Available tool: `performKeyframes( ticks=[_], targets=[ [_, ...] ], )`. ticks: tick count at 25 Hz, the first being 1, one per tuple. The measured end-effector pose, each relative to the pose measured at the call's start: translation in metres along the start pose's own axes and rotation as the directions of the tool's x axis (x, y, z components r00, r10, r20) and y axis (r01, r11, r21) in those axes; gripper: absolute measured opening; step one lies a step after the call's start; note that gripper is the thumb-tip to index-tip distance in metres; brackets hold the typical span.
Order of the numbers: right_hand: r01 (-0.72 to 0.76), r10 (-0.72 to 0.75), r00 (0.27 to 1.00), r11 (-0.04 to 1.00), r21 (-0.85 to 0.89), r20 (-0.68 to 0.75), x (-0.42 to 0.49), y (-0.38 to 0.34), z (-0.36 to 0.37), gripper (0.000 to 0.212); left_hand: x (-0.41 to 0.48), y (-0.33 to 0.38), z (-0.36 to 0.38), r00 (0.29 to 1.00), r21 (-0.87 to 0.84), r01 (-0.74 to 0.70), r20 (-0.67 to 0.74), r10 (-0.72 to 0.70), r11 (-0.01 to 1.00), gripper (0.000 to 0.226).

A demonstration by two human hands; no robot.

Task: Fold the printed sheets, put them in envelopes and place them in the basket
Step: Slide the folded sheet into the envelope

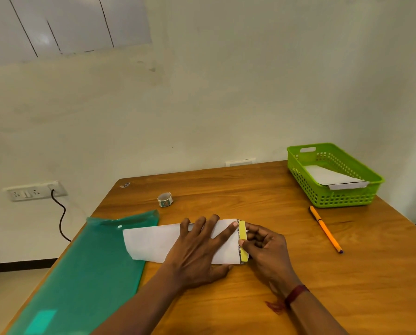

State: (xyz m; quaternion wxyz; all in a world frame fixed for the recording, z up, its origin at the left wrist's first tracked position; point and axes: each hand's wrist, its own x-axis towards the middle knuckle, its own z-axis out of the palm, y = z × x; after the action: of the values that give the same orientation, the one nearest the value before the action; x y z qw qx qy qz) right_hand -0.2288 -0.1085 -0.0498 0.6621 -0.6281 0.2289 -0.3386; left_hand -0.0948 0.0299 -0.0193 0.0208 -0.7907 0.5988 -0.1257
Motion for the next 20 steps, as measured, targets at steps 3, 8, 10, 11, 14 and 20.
performKeyframes(
  ticks=[3, 8, 10, 11, 14, 20],
  targets=[
    [-0.009, 0.008, 0.999, 0.999, 0.034, 0.039, 0.000, -0.002, -0.001, 0.044, -0.001, -0.003, 0.006, 0.998, 0.045, -0.015, -0.057, 0.017, 0.999, 0.091],
    [-0.036, 0.027, 0.994, 0.996, 0.084, 0.104, 0.001, -0.001, -0.004, 0.044, -0.001, -0.004, 0.013, 0.997, 0.069, -0.006, -0.074, 0.011, 0.998, 0.095],
    [-0.035, 0.025, 0.991, 0.996, 0.078, 0.133, 0.002, -0.001, -0.006, 0.044, 0.000, -0.002, 0.013, 0.997, 0.074, -0.018, -0.069, 0.023, 0.997, 0.096],
    [-0.034, 0.023, 0.989, 0.997, 0.071, 0.149, 0.002, 0.000, -0.006, 0.044, -0.001, -0.001, 0.014, 0.997, 0.071, -0.021, -0.069, 0.026, 0.997, 0.097],
    [-0.047, 0.032, 0.980, 0.996, 0.075, 0.198, 0.002, -0.001, -0.009, 0.040, -0.001, -0.002, 0.018, 0.996, 0.055, -0.012, -0.083, 0.017, 0.998, 0.096],
    [-0.072, 0.072, 0.956, 0.997, -0.010, 0.286, 0.001, -0.002, -0.006, 0.020, -0.002, -0.002, 0.020, 0.995, 0.051, -0.008, -0.095, 0.013, 0.999, 0.103]
  ],
)
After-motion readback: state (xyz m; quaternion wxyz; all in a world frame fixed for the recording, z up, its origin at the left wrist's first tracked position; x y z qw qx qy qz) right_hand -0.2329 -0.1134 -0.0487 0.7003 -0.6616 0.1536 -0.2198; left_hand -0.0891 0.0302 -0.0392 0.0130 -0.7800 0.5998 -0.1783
